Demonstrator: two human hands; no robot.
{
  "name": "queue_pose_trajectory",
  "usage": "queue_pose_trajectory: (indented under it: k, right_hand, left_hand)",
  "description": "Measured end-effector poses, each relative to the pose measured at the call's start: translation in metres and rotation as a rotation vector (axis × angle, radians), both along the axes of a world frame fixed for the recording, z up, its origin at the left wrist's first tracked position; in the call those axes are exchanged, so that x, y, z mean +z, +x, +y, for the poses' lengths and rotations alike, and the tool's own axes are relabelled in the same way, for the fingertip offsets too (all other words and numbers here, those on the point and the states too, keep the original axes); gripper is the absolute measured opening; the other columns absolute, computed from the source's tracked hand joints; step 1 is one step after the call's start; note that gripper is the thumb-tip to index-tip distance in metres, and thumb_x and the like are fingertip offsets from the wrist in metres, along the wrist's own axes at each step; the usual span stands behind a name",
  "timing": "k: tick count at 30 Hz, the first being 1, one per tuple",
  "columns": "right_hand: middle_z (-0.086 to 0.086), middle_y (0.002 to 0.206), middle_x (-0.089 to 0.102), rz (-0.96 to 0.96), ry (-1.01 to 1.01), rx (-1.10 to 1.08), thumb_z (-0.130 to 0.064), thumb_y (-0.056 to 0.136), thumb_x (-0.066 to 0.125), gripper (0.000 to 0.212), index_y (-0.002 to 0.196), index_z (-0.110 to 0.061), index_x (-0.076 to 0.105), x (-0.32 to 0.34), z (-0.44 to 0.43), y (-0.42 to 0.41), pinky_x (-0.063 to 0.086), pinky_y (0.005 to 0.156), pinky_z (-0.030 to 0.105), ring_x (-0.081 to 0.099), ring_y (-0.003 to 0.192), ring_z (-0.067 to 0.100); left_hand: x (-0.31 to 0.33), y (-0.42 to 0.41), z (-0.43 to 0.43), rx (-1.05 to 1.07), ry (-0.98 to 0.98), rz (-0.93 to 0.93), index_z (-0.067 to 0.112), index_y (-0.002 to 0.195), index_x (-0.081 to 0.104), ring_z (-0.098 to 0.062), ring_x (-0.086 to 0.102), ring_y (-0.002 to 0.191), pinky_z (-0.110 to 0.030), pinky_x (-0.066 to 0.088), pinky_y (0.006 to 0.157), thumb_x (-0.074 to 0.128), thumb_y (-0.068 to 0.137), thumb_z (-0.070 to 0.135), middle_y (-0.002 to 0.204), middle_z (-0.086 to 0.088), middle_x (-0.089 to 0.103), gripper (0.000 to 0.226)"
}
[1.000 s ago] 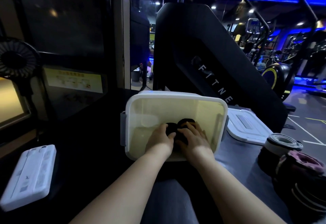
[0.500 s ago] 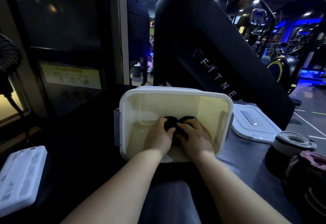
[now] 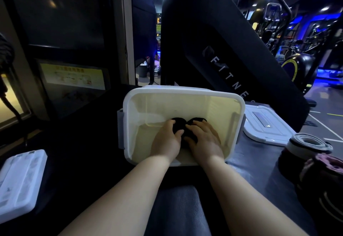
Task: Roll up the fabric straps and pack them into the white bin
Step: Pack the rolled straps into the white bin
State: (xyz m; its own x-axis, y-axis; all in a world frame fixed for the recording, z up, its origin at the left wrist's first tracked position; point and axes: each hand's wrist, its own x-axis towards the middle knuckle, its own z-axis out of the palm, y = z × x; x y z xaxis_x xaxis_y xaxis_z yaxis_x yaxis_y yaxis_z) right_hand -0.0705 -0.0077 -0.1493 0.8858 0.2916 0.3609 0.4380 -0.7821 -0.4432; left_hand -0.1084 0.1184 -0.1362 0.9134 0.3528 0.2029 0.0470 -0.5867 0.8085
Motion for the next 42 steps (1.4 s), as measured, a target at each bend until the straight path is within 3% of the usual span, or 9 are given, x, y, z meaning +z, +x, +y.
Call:
queue_pose_trajectory:
  k: [10,15,24,28,32,42]
  right_hand:
    - [-0.009,0.158,0.026,0.075,-0.066,0.023,-0.039,0.098,0.050,0.047,0.144,-0.034,0.042,0.010,-0.003,-0.006,0.009,0.119,0.031,0.009,0.148,0.014]
    - [-0.006,0.162,0.016,0.056,-0.036,0.027,-0.033,0.098,0.052,0.049,0.146,-0.031,0.042,0.019,-0.009,-0.022,0.015,0.120,0.032,0.005,0.150,0.014]
    - [-0.002,0.155,0.030,0.042,-0.022,-0.018,-0.022,0.096,0.052,0.041,0.137,-0.025,0.053,0.019,-0.038,-0.070,0.040,0.099,0.031,0.034,0.139,0.019]
    - [0.000,0.143,0.043,0.062,0.020,-0.039,-0.022,0.094,0.053,0.037,0.131,-0.019,0.058,0.009,-0.056,-0.092,0.037,0.102,0.029,0.040,0.132,0.019]
    - [0.000,0.139,0.047,0.095,0.047,-0.063,-0.027,0.098,0.051,0.034,0.130,-0.018,0.058,0.007,-0.087,-0.115,0.030,0.102,0.022,0.042,0.130,0.015]
    - [0.003,0.121,0.056,0.132,0.149,-0.240,-0.023,0.094,0.059,0.027,0.119,-0.017,0.066,0.000,-0.188,-0.163,0.038,0.094,0.021,0.055,0.111,0.014]
  left_hand:
    - [0.004,-0.002,-0.001,-0.007,0.003,0.082,0.019,0.143,0.039,-0.028,0.050,0.125,-0.032,0.038,0.096,0.049,0.099,0.036,0.139,-0.008,0.052,0.048]
    - [0.013,-0.009,0.000,0.013,0.028,0.157,0.023,0.150,0.029,-0.025,0.038,0.137,-0.035,0.033,0.107,0.042,0.101,0.042,0.154,-0.001,0.034,0.054]
    - [0.013,-0.040,-0.029,0.064,0.171,0.186,0.015,0.143,0.036,-0.030,0.030,0.139,-0.034,0.028,0.111,0.045,0.099,0.045,0.154,-0.011,0.028,0.054]
    - [0.001,-0.065,-0.046,0.130,0.270,0.128,0.014,0.141,0.037,-0.032,0.020,0.142,-0.035,0.014,0.116,0.044,0.097,0.048,0.155,-0.015,0.022,0.055]
    - [-0.007,-0.083,-0.069,0.116,0.255,0.109,0.014,0.147,0.027,-0.031,0.006,0.146,-0.035,0.005,0.117,0.043,0.097,0.050,0.160,-0.013,0.006,0.064]
    - [-0.003,-0.108,-0.177,-0.249,0.113,0.154,0.011,0.138,0.038,-0.031,0.030,0.135,-0.033,0.023,0.110,0.047,0.098,0.044,0.145,-0.013,0.039,0.053]
